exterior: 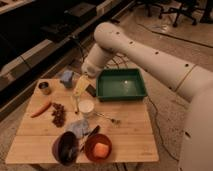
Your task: Place grapes in table surface
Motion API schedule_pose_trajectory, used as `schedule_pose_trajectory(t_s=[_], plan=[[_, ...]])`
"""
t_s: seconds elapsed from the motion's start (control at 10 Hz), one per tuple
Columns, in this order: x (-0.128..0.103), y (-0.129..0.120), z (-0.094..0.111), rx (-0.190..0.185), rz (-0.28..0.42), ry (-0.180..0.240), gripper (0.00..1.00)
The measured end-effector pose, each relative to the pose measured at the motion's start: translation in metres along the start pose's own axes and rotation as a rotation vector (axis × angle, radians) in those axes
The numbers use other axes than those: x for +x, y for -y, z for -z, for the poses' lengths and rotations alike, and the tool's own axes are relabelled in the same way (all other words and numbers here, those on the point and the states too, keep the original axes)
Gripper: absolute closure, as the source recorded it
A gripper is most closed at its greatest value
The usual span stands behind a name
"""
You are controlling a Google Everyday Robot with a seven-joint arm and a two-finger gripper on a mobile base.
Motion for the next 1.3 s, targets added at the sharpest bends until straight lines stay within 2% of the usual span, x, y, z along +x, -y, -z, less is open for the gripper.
schedule_pose_trajectory(t_s=[0.2,0.3,0.5,1.0,1.1,1.3], plan=[[-0.003,-0.011,-0.065,-0.016,0.052,0.038,0.20],[-0.010,-0.017,-0.095,-0.041,0.095,0.070,0.20],[-0.022,-0.024,-0.129,-0.106,0.156,0.094,0.20],[-0.023,-0.023,-0.130,-0.112,0.157,0.087,0.20],[-0.025,-0.019,-0.128,-0.093,0.138,0.061,0.20],[-0.055,-0.005,-0.119,-0.023,0.100,-0.103,0.20]])
